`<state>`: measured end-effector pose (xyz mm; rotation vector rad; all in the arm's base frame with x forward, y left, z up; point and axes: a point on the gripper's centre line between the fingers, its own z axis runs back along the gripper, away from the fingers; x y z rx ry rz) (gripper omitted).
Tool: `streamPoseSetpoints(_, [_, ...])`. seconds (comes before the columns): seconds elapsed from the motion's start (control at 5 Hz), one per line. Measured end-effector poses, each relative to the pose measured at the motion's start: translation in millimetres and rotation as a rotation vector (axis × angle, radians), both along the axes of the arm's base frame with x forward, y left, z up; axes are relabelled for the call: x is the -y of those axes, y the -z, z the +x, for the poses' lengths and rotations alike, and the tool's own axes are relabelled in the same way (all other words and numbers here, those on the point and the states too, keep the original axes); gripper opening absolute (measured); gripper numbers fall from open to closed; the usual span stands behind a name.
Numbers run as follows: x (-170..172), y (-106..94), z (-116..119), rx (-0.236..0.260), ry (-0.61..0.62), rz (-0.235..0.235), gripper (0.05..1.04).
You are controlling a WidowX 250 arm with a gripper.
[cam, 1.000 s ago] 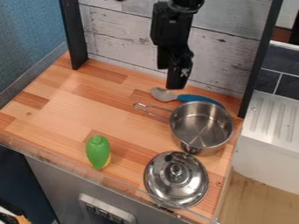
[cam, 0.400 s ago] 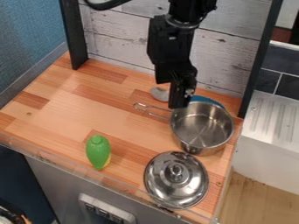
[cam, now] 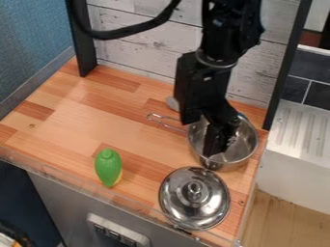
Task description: Cover the silver pot with the lid
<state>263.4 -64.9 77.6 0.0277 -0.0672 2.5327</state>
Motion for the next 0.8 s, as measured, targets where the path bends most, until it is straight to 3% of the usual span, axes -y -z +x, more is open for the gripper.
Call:
streamPoseSetpoints(0.2, [8,10.7,-5,-0.025,-0.071,-0.028,1.001])
streamPoseSetpoints(0.8, [5,46.7,-28,-0.063,-0.125,0.059,1.001])
